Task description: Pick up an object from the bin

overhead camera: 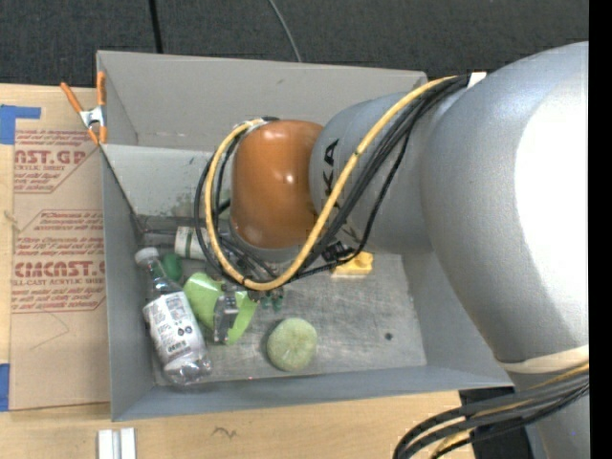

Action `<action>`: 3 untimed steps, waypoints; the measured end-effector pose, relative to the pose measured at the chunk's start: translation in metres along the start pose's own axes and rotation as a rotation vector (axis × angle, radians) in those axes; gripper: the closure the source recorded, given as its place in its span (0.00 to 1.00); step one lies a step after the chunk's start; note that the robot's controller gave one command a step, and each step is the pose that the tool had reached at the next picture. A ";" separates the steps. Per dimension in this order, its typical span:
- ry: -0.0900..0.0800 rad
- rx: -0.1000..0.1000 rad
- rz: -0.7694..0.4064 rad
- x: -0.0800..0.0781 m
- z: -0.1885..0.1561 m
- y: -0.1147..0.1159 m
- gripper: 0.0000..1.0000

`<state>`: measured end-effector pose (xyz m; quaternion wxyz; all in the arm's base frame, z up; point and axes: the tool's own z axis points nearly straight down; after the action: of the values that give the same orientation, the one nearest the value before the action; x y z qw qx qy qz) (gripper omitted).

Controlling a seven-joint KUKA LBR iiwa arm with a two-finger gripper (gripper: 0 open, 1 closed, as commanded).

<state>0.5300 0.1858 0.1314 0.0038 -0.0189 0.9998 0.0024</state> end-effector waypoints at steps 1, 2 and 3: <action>0.001 0.002 -0.080 -0.011 0.054 -0.009 0.00; -0.007 -0.003 0.050 0.001 0.057 -0.013 1.00; -0.007 -0.003 0.050 0.001 0.057 -0.013 1.00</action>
Offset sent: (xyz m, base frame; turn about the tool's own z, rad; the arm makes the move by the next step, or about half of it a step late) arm -0.0040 -0.0161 -0.0614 0.0515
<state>0.5301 0.1730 0.0747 0.0074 0.0062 0.9999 0.0040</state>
